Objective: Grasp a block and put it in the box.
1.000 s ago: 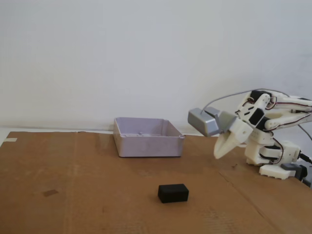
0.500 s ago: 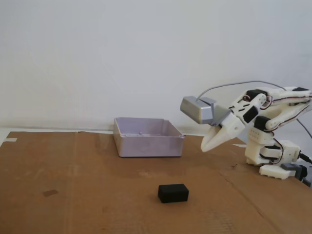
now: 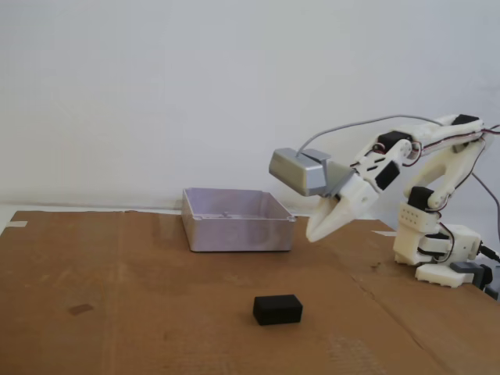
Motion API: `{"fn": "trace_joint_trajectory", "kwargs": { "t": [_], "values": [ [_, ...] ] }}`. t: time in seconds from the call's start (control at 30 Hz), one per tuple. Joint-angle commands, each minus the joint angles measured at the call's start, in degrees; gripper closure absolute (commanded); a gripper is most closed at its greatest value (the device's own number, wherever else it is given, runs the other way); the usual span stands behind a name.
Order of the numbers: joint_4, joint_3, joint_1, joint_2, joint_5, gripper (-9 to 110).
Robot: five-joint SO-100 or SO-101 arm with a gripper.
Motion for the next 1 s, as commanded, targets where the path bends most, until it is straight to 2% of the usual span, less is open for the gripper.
{"fn": "trace_joint_trajectory", "kwargs": {
  "t": [0.0,0.5,0.97],
  "values": [
    [-8.6,-7.2,-0.7,-1.8,-0.3,102],
    [-9.6,-12.7,-3.6,-4.2,0.1,102],
    [-9.6,-29.4,-8.9,-22.8,0.1,102]
  ]
}}
